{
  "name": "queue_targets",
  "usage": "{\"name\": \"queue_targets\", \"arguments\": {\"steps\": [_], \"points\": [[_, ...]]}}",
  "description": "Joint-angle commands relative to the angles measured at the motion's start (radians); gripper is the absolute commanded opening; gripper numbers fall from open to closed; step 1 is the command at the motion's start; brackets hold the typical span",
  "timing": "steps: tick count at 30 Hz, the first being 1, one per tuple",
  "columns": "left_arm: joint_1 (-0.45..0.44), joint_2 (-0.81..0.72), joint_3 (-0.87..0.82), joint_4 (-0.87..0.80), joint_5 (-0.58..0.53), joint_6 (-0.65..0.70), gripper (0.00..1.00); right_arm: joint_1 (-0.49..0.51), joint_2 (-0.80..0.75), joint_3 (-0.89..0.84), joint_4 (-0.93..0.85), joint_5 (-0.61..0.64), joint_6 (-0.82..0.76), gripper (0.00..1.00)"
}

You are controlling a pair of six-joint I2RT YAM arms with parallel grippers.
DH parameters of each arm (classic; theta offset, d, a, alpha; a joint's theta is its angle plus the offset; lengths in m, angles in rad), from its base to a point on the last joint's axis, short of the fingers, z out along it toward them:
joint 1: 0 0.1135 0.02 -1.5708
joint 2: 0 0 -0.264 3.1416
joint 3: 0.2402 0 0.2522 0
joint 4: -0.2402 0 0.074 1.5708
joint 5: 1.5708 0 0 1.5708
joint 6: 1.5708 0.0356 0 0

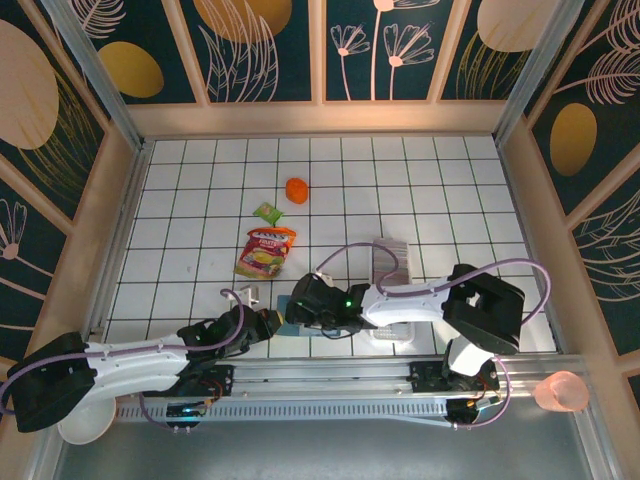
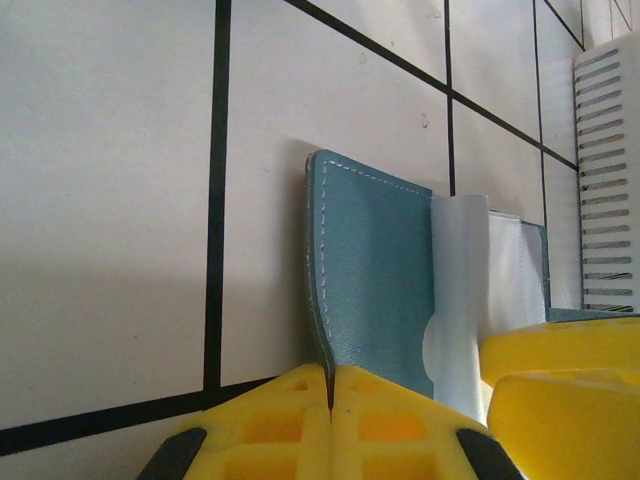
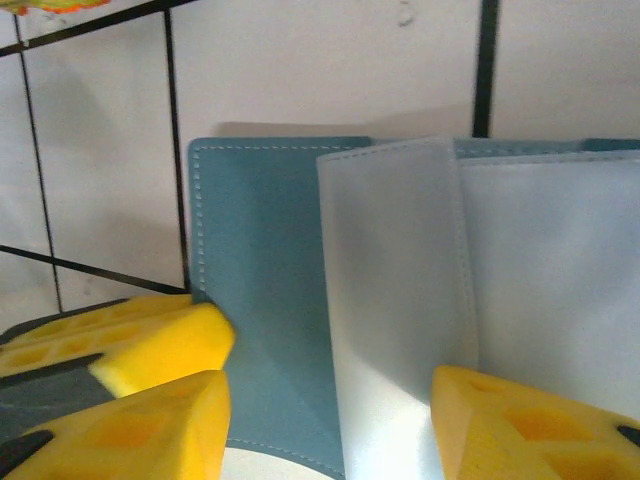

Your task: Put the credit cards into the card holder

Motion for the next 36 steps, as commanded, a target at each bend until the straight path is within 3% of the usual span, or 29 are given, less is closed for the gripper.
{"name": "queue_targets", "arguments": {"steps": [1,17,36], "points": [[0.002,0.020,-0.017,0.020,0.029,-0.019,0.00,0.011,0.016,-0.017,0.065,-0.016,0.036,0.56],[0.002,0.035,-0.028,0.072,0.037,-0.043,0.00,0.011,0.046,-0.039,0.218,-0.061,0.078,0.55],[0.002,-0.002,-0.060,0.067,0.024,-0.067,0.01,-0.001,-0.037,-0.035,0.434,-0.048,0.070,0.56]]}}
